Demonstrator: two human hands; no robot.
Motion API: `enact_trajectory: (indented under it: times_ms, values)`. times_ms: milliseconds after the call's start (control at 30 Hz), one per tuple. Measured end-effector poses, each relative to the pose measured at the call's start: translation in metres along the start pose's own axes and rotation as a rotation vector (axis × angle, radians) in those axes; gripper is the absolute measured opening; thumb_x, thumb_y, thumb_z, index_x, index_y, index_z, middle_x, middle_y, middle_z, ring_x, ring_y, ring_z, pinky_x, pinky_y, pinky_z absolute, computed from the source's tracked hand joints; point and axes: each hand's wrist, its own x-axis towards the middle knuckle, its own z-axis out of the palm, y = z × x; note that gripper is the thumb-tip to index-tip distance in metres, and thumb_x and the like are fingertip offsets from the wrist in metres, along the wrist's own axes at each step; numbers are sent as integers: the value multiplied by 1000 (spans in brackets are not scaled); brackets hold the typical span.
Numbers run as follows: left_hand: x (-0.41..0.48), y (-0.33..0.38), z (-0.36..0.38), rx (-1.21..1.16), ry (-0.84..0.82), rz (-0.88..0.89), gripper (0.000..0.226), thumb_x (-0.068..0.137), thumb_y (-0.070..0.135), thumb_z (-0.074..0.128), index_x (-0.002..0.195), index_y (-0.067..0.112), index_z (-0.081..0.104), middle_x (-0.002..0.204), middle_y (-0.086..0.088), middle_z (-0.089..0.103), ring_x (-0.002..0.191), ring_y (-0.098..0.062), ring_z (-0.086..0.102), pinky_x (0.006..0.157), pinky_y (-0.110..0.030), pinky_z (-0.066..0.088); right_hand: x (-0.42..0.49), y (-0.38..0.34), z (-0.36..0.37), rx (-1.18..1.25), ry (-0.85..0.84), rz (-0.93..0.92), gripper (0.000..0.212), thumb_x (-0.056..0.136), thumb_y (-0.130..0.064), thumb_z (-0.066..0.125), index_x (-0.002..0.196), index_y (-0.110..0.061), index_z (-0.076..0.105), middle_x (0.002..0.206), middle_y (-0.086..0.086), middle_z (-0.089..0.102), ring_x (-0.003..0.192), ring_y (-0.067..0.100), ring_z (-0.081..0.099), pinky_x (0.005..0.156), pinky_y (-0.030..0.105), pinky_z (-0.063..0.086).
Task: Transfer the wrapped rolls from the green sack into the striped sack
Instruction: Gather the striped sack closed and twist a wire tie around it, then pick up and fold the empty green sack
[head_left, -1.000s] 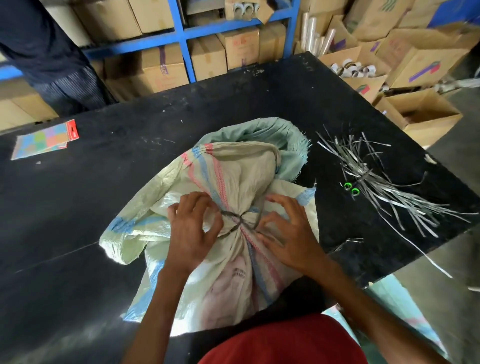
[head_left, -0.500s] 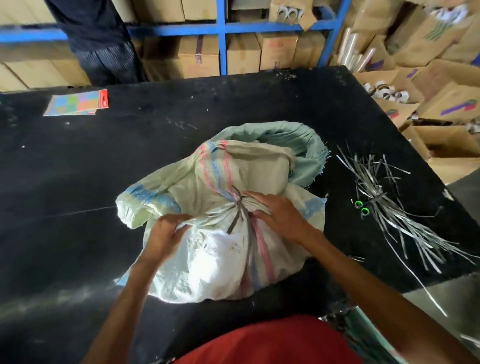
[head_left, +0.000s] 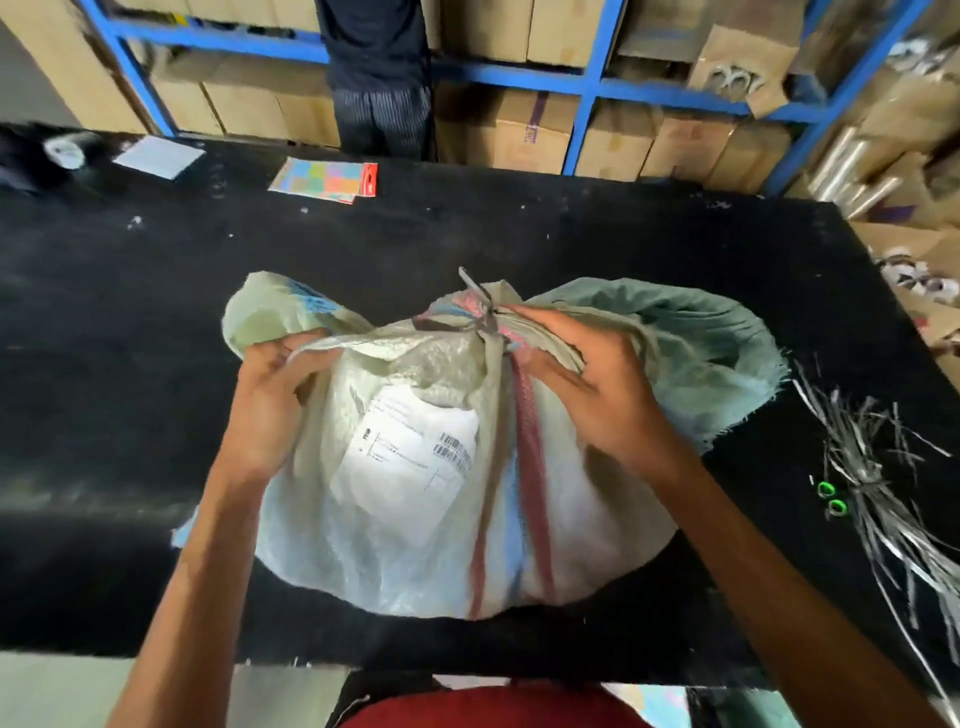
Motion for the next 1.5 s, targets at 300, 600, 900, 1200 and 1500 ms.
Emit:
enact_trajectory:
  times_ms: [300, 600, 900, 1200, 1500]
  values:
    - [38, -55, -174, 212, 349, -119, 38, 88, 23, 51, 79, -14, 55, 76, -9, 54, 72, -19, 50, 68, -33, 43, 68, -37, 181, 97, -95, 64, 28, 97, -26, 64, 123, -15, 70, 98, -6, 75, 89, 5, 70, 79, 29, 55]
    - [66, -168, -252, 623, 258, -409, 57, 82, 47, 40, 71, -3, 64, 68, -19, 64, 73, -28, 61, 71, -37, 45, 82, 23, 320, -196, -227, 269, 45, 97, -48, 48, 131, -22, 62, 117, 4, 73, 110, 25, 67, 95, 42, 53]
    - [80, -173, -215, 537, 164, -376, 34, 72, 42, 39, 91, 37, 66, 88, 4, 72, 94, -33, 67, 91, -50, 52, 68, 59, 290, 78, -460, 491, 55, 93, -47, 63, 144, -32, 50, 134, -9, 62, 124, 5, 57, 104, 27, 46]
    - [124, -84, -11, 490, -101, -9, 41, 78, 35, 52, 114, 21, 65, 113, 3, 70, 111, -20, 62, 99, -39, 49, 46, 89, 96, 33, -87, 534, 44, 93, -29, 70, 135, -24, 61, 131, -5, 66, 122, 5, 60, 107, 35, 47]
    - [122, -146, 202, 441, -257, -268, 39, 89, 18, 71, 125, 9, 61, 113, -14, 70, 107, -30, 66, 94, -37, 51, -36, 195, -114, -252, 374, 820, 51, 92, -27, 70, 139, -18, 55, 139, 8, 55, 130, 23, 52, 111, 36, 40]
